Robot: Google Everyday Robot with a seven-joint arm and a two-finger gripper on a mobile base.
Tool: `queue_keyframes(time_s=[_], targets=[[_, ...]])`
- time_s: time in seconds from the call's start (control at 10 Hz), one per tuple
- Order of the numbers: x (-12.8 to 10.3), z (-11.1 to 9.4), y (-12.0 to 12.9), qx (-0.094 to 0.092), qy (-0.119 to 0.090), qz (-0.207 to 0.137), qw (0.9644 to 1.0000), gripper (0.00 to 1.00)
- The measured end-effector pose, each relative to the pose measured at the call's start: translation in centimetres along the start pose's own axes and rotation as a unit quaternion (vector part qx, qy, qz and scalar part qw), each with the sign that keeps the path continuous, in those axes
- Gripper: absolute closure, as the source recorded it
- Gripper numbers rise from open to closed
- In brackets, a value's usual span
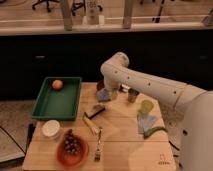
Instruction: Wipe tray with sponge
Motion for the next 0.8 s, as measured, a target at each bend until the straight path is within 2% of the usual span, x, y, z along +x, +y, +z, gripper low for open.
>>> queue_keyframes(time_s=[0.3, 0.8], targets=[[0.1, 0.6, -0.9, 0.006, 0.002, -0.008, 0.9999, 0.97], [-1.1, 2.0, -2.6, 0.013, 0.003, -0.037, 0.9992, 0.97]])
